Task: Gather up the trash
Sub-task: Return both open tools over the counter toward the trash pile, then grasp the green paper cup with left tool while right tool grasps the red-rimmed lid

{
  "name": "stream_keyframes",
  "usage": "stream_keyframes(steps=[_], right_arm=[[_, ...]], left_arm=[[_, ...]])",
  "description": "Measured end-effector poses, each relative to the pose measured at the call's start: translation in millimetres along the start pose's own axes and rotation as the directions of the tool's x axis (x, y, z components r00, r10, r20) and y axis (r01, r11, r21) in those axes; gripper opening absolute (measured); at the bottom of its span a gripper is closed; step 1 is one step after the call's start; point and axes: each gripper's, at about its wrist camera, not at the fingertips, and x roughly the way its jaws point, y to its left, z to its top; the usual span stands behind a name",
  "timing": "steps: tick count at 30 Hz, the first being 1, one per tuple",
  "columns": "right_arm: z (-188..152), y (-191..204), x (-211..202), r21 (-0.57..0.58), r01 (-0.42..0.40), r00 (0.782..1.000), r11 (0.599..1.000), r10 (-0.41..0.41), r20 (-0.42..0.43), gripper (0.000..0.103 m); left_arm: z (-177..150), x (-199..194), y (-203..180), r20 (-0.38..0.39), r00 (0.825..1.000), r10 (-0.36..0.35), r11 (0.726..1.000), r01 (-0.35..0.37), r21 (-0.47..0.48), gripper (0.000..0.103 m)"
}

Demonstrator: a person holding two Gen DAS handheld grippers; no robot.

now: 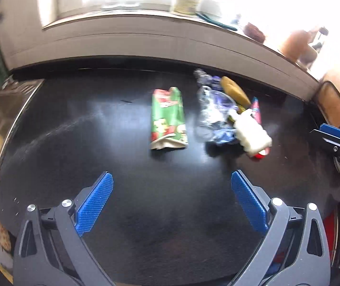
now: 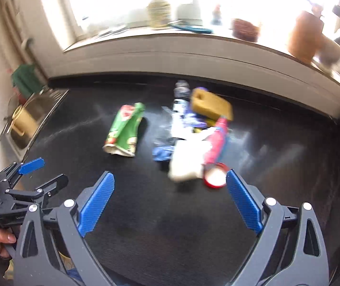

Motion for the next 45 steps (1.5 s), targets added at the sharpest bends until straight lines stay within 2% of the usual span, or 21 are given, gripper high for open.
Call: stream_keyframes(steps=[4, 8, 17, 22, 26, 32, 36, 42, 45], right_arm=[[-9.1, -35.1, -9.4, 0.076, 0.000, 1.000, 0.997, 0.000, 0.003, 0.092], [-8.8, -46.3, -3.5, 0.109, -0.010, 1.000, 0.994, 0.010, 0.001, 0.091], [-10.6, -60.2, 29.4, 0.050, -0.018, 0.999, 0.999, 0.020, -0.040, 0.091], [-13.6, -70.4, 58.8, 0.023, -0.031, 0.997, 0.999, 0.032, -0.069, 0.091], [-22.6, -76.8, 92.2, -0.015, -0.041, 0.993, 0.999, 0.039, -0.108, 0.091], [-36.6, -72.8, 142.7, -0.107, -0.024, 0.985, 0.994, 0.005, -0.174, 0.090], [-34.8, -70.7, 164.0, -0.143, -0.017, 0.983, 0.990, -0.010, -0.183, 0.087], [-28.1, -69.7, 178.1, -0.170, 0.002, 0.983, 0.985, -0.033, -0.181, 0.071], [-26.3, -68.0, 176.1, -0.176, -0.005, 0.982, 0.984, -0.028, -0.185, 0.052]], left_arm=[[3.6, 12.0, -28.1, -0.025, 1.000, -0.014, 0.999, 0.015, 0.046, 0.096], [8.9, 21.8, -37.1, -0.045, 0.999, -0.003, 0.999, 0.006, 0.051, 0.096], [20.1, 52.3, -23.1, -0.076, 0.996, 0.054, 0.998, -0.051, 0.041, 0.096], [30.0, 89.3, -11.2, -0.108, 0.991, 0.083, 0.996, -0.080, 0.029, 0.096], [36.9, 120.9, -2.8, -0.113, 0.990, 0.080, 0.997, -0.078, 0.021, 0.096], [42.3, 164.2, 10.9, -0.146, 0.985, 0.093, 0.996, -0.092, 0.011, 0.096], [50.6, 177.9, 14.5, -0.144, 0.986, 0.087, 0.996, -0.084, 0.027, 0.096], [64.1, 198.4, 14.0, -0.136, 0.985, 0.102, 0.993, -0.091, 0.080, 0.096], [70.4, 201.3, 12.7, -0.129, 0.988, 0.082, 0.994, -0.073, 0.079, 0.093]])
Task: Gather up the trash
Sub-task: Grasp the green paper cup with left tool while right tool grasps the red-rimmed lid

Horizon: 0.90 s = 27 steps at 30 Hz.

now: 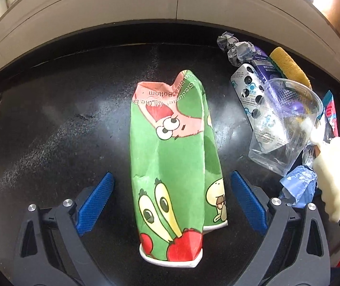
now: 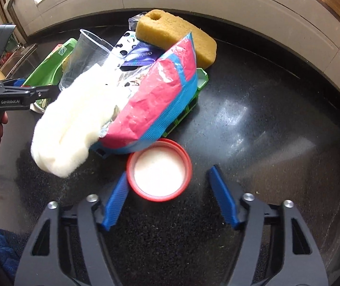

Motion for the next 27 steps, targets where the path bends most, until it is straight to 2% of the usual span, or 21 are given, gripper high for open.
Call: stream_keyframes(steps=[2, 3, 4, 6, 14, 20, 27], right_arm=[[0.5, 0.1, -2.2, -0.001, -0.002, 1.000, 1.000, 0.002, -0.005, 0.049], [0.9, 0.1, -2.9, 0.001, -0.005, 1.000, 1.000, 0.005, -0.008, 0.049], [0.8, -0.4, -3.8, 0.006, -0.005, 1.000, 1.000, 0.005, -0.009, 0.049], [-0.2, -2.9, -7.7, 0.017, -0.002, 1.000, 1.000, 0.002, -0.010, 0.049], [-15.5, -15.4, -40.9, 0.080, 0.020, 1.000, 0.997, -0.021, 0.013, 0.049], [-27.4, -14.6, -83.3, 0.107, 0.019, 0.998, 0.994, -0.025, 0.064, 0.049], [-39.4, -5.8, -106.6, 0.111, 0.015, 0.995, 0.994, -0.025, 0.094, 0.049]], left_arm=[[3.5, -0.4, -6.5, 0.010, 1.000, 0.024, 0.999, -0.025, 0.033, 0.071], [4.8, -1.3, -8.4, 0.011, 1.000, 0.023, 0.999, -0.023, 0.047, 0.064], [5.9, -2.4, -9.8, 0.004, 1.000, 0.015, 0.999, -0.015, 0.051, 0.062], [6.6, -4.5, -12.0, -0.008, 1.000, -0.019, 0.999, 0.019, 0.032, 0.060], [-12.0, -52.8, -19.6, 0.030, 1.000, -0.009, 1.000, 0.009, -0.013, 0.059], [-49.0, -102.3, -35.2, 0.042, 0.999, -0.008, 1.000, 0.008, -0.012, 0.059], [-79.5, -129.2, -51.7, 0.046, 0.999, -0.013, 1.000, 0.013, 0.004, 0.060]])
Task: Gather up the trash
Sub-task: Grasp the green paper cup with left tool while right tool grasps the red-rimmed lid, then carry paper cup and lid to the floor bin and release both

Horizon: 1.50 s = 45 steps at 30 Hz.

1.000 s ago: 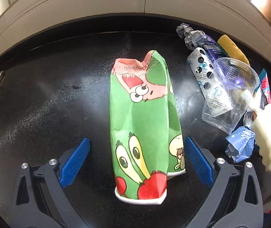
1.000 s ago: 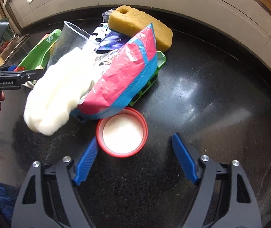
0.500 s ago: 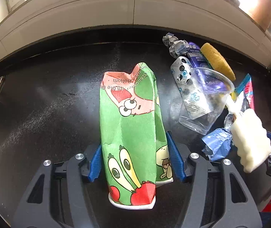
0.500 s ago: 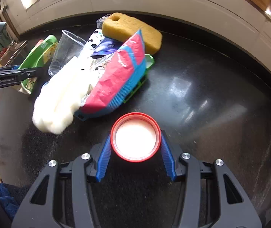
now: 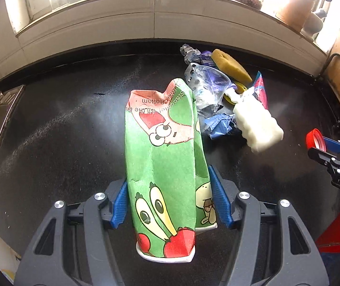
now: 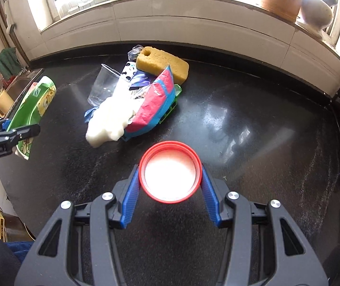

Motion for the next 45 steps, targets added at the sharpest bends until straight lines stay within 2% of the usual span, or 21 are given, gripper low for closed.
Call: stream_keyframes(steps=[7, 15, 21, 24, 27, 29, 33, 38, 41, 45], right_arm=[[-2.5, 10.3, -15.9, -0.035, -0.001, 1.000, 0.999, 0.002, 0.024, 0.049], [17.7, 47.3, -24.1, -0.132, -0.054, 0.996, 0.990, 0.063, 0.069, 0.049], [35.5, 106.5, -20.9, -0.240, -0.155, 0.983, 0.958, 0.173, 0.057, 0.049], [42.2, 149.4, -16.2, -0.315, -0.215, 0.971, 0.924, 0.236, 0.030, 0.049], [44.3, 196.4, -11.6, -0.396, -0.282, 0.953, 0.874, 0.302, -0.014, 0.049], [42.7, 227.8, -8.8, -0.440, -0.325, 0.940, 0.837, 0.339, -0.049, 0.049], [32.2, 299.6, 0.7, -0.531, -0.422, 0.900, 0.735, 0.410, -0.149, 0.049], [5.1, 382.9, 9.5, -0.621, -0.519, 0.846, 0.588, 0.456, -0.275, 0.049], [-19.8, 434.8, 13.8, -0.664, -0.571, 0.809, 0.483, 0.467, -0.356, 0.049], [-48.3, 488.0, 24.2, -0.667, -0.632, 0.765, 0.393, 0.454, -0.457, 0.049]], left_arm=[[-13.3, -13.1, -5.4, 0.022, 1.000, 0.003, 1.000, -0.003, -0.005, 0.060], [-25.8, -36.4, 10.4, 0.061, 0.997, 0.051, 0.998, -0.049, -0.036, 0.060], [-51.4, -60.8, 42.9, 0.081, 0.988, 0.134, 0.986, -0.124, -0.114, 0.060], [-72.1, -73.4, 64.6, 0.075, 0.980, 0.185, 0.969, -0.169, -0.180, 0.060], [-97.1, -86.2, 87.0, 0.065, 0.972, 0.227, 0.946, -0.205, -0.251, 0.060], [-116.2, -93.2, 102.0, 0.044, 0.963, 0.264, 0.923, -0.239, -0.301, 0.059], [-158.7, -108.6, 132.5, 0.000, 0.950, 0.313, 0.859, -0.283, -0.426, 0.060], [-226.1, -121.4, 167.0, -0.080, 0.930, 0.359, 0.752, -0.339, -0.566, 0.060], [-265.9, -125.0, 184.2, -0.130, 0.918, 0.375, 0.685, -0.369, -0.628, 0.060], [-313.4, -125.1, 205.0, -0.177, 0.910, 0.375, 0.590, -0.382, -0.711, 0.060]])
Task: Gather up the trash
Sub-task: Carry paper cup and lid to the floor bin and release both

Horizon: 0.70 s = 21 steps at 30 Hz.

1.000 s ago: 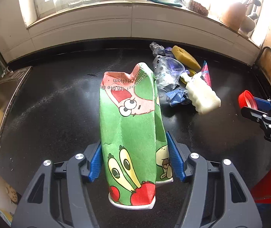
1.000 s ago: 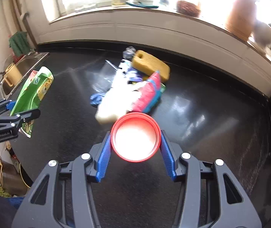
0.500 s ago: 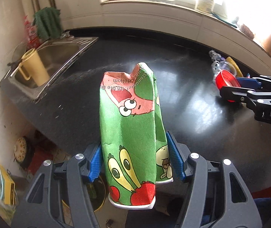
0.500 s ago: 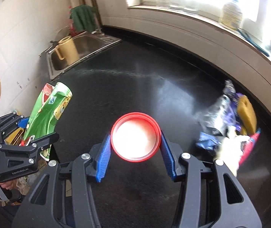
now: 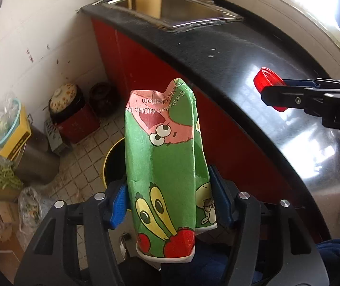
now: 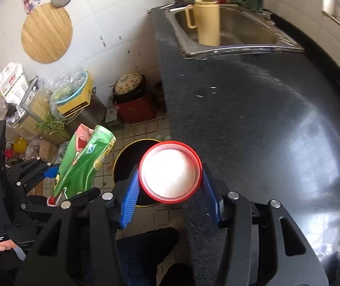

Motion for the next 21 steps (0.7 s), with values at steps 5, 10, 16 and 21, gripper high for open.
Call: stream_keyframes(steps=[5, 10, 16, 21], right_arm=[[22.2, 29.9, 57.6, -0.045, -0.068, 0.994, 0.997, 0.064, -0.090, 0.049], [39.7, 47.2, 106.0, -0.073, -0.085, 0.986, 0.994, 0.073, -0.149, 0.049], [49.6, 55.2, 136.4, -0.086, -0.080, 0.979, 0.993, 0.062, -0.195, 0.049], [55.4, 55.9, 145.3, -0.084, -0.073, 0.976, 0.994, 0.054, -0.210, 0.050]], left_arm=[[-19.2, 27.7, 41.9, -0.031, 0.999, 0.007, 0.992, -0.010, -0.124, 0.060], [-23.7, 54.9, 67.0, -0.052, 0.998, -0.020, 0.980, 0.010, -0.200, 0.060], [-23.7, 76.1, 82.0, -0.073, 0.996, -0.043, 0.977, 0.026, -0.213, 0.060], [-20.9, 85.9, 86.8, -0.074, 0.996, -0.055, 0.978, 0.039, -0.203, 0.062]])
